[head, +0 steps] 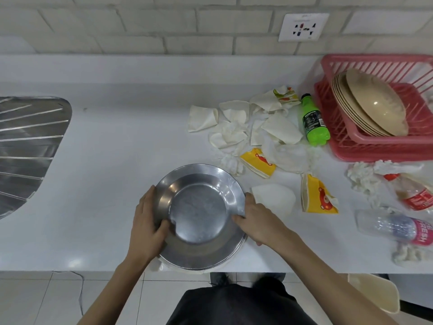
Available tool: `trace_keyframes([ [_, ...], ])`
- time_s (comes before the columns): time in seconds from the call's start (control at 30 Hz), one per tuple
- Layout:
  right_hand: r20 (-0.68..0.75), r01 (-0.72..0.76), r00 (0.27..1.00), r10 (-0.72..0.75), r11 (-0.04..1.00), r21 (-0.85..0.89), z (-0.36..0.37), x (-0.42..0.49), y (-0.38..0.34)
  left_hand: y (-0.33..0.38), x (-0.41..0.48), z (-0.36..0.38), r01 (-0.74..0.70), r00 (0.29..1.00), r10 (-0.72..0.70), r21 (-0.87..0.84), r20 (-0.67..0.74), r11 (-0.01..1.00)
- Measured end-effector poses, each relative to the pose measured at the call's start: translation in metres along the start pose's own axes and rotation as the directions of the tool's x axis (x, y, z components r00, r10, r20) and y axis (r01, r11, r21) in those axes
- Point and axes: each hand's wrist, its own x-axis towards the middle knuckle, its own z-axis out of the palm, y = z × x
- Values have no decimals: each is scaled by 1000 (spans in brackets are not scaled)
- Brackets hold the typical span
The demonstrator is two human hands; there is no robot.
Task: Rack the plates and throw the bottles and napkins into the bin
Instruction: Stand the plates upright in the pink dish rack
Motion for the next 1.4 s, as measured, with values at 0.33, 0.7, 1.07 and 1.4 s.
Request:
trace_keyframes([
  [0.33, -149, 178, 978, -146, 957, 228, -29, -23, 17, 45, 24, -19, -170, 985, 172, -72, 13, 983],
  [0.7, -613, 419, 790, -22, 749, 513, -100, -67, 81, 207, 42, 82, -128, 899, 330, -546, 289, 828],
  [1.07, -794, 459, 589, 152, 746, 483, -173, -81, 205, 341, 117, 194, -699, 572, 754, -288, 323, 654],
  [1.4, -764, 427, 643, -57, 854, 297, -257, -34, 298, 385, 245, 251, -901, 384, 604, 426, 698, 80],
])
